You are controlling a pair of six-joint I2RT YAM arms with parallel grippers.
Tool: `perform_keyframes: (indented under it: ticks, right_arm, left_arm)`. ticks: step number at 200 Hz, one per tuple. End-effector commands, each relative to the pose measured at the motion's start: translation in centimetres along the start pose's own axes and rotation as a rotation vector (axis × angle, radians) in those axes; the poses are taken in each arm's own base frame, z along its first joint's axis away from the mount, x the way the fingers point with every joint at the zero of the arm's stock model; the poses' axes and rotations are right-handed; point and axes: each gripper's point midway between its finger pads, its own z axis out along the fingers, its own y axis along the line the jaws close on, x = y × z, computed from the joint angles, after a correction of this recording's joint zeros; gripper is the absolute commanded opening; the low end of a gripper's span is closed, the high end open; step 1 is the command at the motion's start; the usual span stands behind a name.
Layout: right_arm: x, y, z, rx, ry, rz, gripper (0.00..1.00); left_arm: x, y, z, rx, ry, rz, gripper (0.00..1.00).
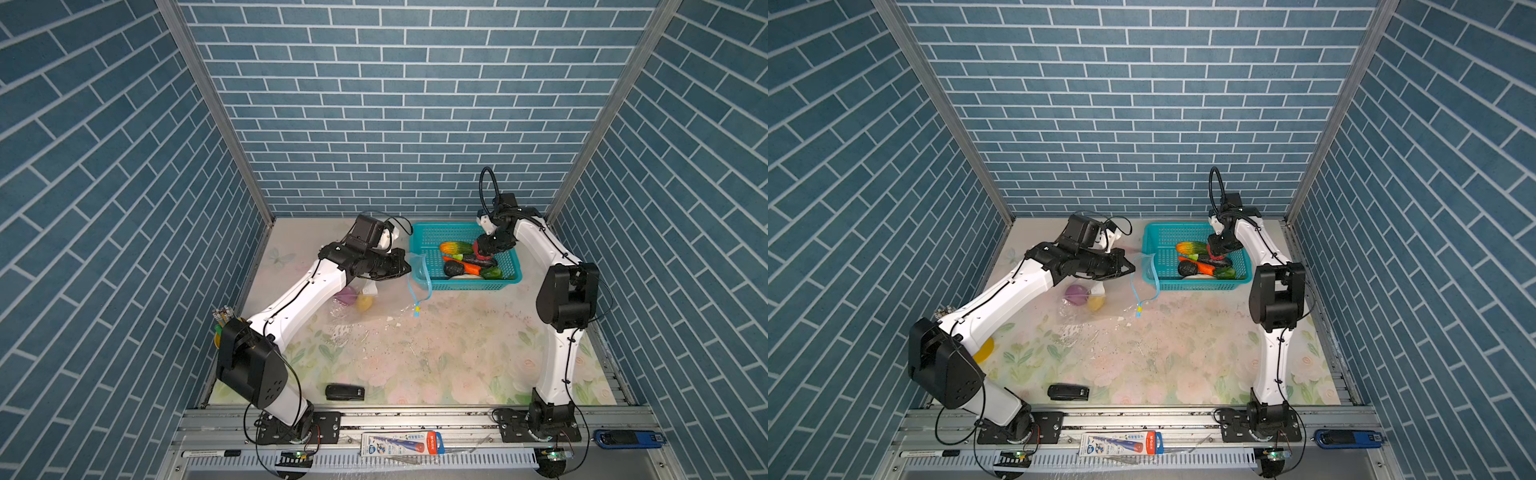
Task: Place the food in the zip-top bag and seal the zipper
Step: 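Lift the red pepper with the right gripper and carry it to the bag opening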
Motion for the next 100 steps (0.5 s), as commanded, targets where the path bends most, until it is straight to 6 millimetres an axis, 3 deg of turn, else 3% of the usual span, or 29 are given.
perform_keyframes:
  ticks: [1,48,100]
  right_arm:
    - [-0.2,1.8,-2.7,-0.075,-0.072,-0.085,0.51]
    - [-0.3,6.5,-6.0,-0.215,-0.206,-0.205,0.46]
    - [0.9,12.1,-9.5,-0.332,-0.341,-0.345,0.44]
  left_arm:
    - [-0.5,-0.3,0.1,-0.006,0.001,0.018,0.00]
    - [-0.8,-0.5,0.4,-0.005,0.003,0.017,0.00]
    - [-0.7,-0.4,0.5,-0.010,0.004,0.016,0.00]
